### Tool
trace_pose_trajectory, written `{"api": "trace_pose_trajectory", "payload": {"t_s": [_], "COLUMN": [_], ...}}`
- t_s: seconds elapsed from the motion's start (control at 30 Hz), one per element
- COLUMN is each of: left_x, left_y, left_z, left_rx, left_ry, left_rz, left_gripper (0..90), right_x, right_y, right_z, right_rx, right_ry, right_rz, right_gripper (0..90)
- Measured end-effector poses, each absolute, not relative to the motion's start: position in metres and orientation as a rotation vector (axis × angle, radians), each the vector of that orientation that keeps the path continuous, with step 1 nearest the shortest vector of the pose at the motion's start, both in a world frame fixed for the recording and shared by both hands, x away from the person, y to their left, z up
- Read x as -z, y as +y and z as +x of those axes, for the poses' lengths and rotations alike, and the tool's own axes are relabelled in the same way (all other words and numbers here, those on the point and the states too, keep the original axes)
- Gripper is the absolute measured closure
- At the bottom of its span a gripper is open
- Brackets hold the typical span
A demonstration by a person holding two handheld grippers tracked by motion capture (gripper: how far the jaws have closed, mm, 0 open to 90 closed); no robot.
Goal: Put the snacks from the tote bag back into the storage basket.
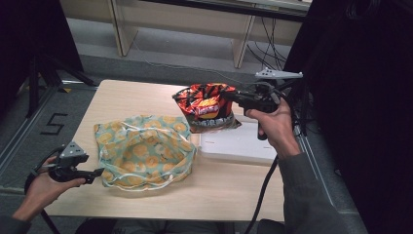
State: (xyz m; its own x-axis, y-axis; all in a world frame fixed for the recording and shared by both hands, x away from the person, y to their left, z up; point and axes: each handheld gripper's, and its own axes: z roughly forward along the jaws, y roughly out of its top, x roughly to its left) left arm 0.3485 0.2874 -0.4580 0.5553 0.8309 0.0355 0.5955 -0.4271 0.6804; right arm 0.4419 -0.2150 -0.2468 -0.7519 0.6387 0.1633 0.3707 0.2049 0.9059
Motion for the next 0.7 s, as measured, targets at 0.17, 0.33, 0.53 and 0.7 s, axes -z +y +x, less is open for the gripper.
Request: {"api": "trace_pose_trajectory", "payload": {"t_s": [0.17,0.33,0.53,0.7], "left_x": [0.458,0.459,0.460,0.460], "left_y": [0.288,0.287,0.288,0.289], "left_z": [0.349,0.349,0.350,0.350], "left_rx": [-0.495,-0.498,-0.511,-0.498], "left_ry": [1.140,1.144,1.173,1.179], "left_rz": [2.173,2.168,2.160,2.161], "left_gripper": [25.8,25.7,24.9,24.6], "right_x": [0.253,0.263,0.281,0.294], "right_y": [-0.227,-0.239,-0.252,-0.256], "right_z": [0.444,0.448,0.451,0.451], "right_rx": [-1.532,-1.505,-1.473,-1.467], "right_ry": [2.206,2.190,2.185,2.186], "right_rz": [0.999,1.049,1.139,1.152], "right_gripper": [90.0,90.0,90.0,90.0]}}
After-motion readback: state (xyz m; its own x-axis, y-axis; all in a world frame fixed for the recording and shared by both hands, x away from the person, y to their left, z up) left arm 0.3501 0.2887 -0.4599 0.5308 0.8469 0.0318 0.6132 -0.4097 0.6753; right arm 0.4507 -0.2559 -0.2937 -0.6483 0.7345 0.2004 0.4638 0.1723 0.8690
